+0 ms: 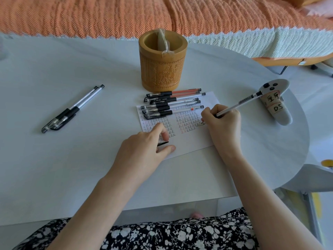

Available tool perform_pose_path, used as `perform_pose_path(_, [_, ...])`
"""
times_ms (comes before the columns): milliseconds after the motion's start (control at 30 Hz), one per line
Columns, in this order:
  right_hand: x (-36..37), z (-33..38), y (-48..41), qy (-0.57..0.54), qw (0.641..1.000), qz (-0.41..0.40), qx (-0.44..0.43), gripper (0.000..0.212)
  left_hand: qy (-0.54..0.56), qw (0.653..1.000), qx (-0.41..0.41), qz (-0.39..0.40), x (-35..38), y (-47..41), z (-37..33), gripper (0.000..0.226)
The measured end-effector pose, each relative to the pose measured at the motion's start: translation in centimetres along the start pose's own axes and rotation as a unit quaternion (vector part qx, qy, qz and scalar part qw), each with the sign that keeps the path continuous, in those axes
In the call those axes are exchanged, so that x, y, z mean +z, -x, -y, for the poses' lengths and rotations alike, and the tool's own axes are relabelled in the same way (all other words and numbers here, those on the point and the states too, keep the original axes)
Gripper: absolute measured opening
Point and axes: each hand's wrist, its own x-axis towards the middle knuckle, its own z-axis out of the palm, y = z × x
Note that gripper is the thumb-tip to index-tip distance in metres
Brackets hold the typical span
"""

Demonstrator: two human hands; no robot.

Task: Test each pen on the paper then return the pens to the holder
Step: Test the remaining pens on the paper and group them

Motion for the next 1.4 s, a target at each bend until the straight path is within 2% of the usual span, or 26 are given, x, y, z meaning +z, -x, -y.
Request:
perform_pose_path(533, [0.14, -0.08, 0.17, -0.004, 1.0, 0.023, 0.008, 0.03, 0.003, 1.0, 0.0, -0.004, 0.1, -0.01, 0.11, 0.027])
perform_pose_path(1400, [0.07, 0.16, 0.06, 0.004, 1.0, 0.008, 0.005, 0.034, -0.001, 1.0, 0.004, 0.004, 0.06, -0.07, 0.1, 0.026])
